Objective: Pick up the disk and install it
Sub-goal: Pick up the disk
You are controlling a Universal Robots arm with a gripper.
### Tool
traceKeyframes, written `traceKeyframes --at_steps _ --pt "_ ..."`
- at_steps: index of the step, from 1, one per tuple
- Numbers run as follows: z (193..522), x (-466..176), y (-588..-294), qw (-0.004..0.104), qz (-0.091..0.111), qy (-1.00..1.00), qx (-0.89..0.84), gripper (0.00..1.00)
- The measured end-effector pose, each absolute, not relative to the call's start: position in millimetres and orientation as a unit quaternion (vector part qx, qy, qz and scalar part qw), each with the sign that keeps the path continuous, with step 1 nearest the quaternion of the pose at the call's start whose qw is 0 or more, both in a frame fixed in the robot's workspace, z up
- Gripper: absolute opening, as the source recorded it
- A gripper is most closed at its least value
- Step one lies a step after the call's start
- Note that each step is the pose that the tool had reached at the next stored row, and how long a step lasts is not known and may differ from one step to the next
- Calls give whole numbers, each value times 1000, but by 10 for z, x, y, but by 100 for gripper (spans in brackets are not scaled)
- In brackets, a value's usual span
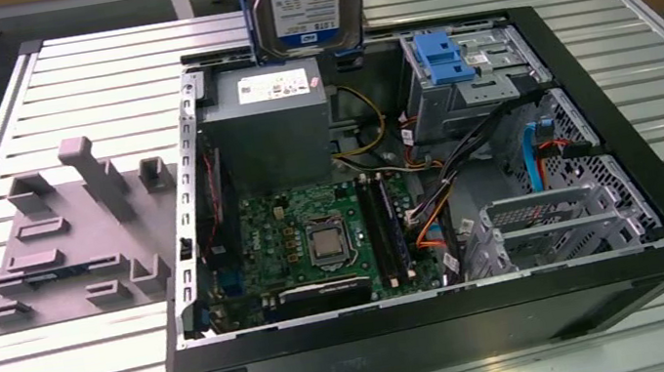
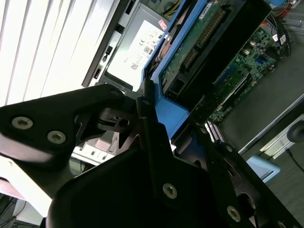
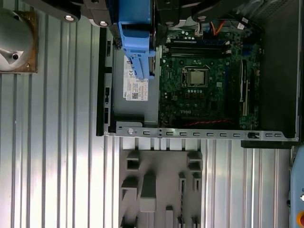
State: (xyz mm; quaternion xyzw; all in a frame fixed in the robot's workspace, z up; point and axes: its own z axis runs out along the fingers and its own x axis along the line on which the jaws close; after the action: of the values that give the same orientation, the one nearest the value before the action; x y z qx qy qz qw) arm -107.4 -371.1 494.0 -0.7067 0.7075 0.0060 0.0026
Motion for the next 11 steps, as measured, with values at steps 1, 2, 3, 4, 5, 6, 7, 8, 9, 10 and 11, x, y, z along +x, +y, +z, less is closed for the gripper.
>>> traceKeyframes --at_steps 1,2,3,4,5,6,7,8,9,10,11 --pt "4940 -1067 -3711 2 6 707 -707 36" --pt "4940 -1066 -3711 3 6 707 -707 36" --pt "4940 -1066 -3711 3 6 708 -707 36" --pt "4940 -1065 -3711 3 6 707 -707 36" --pt "4940 -1064 -3711 3 6 707 -707 36" --pt "4940 -1064 -3711 3 6 707 -707 36" --pt "4940 -1064 -3711 3 6 708 -707 36" --pt "4940 -1064 -3711 3 6 707 -707 36" --pt "4940 -1064 -3711 3 6 707 -707 36" --pt "4940 -1064 -3711 3 6 707 -707 36" --pt "4940 -1064 -3711 3 6 707 -707 36"
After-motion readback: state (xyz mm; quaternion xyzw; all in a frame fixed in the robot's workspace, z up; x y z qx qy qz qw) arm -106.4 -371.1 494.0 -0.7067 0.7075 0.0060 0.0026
